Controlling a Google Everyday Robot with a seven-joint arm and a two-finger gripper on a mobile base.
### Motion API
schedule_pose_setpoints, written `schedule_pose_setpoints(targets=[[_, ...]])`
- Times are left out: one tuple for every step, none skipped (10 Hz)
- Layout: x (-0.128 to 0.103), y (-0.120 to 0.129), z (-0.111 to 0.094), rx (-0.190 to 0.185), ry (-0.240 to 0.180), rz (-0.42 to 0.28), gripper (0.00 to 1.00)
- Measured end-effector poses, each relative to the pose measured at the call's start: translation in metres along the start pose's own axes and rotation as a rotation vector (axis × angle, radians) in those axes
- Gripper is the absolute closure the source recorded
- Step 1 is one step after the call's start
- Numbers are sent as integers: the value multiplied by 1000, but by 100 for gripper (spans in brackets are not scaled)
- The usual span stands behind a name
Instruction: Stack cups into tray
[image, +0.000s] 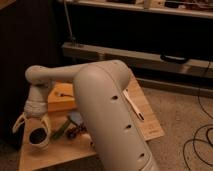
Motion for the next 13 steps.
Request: schedule_pose_setpoints(targets=[[1,-2,-1,9,-16,0,20],[3,-4,-3,24,-49,-4,20],[9,-11,-5,29,-116,-34,20],[14,-31,-15,25,-209,-94,20],[19,-37,-17,25,-257,-136,20],[21,-41,-19,23,-282,-154,20],[22,-42,-19,23,-290,-161,20],[21,-43,-19,22,-290,-163,20],[22,-42,-18,26,-291,-172,20],[18,-45,-19,49,-317,-183,20],[11,-46,-22,71,-346,-178,20],[4,-43,-25,89,-363,-177,20],[2,-40,-26,100,-379,-183,20]])
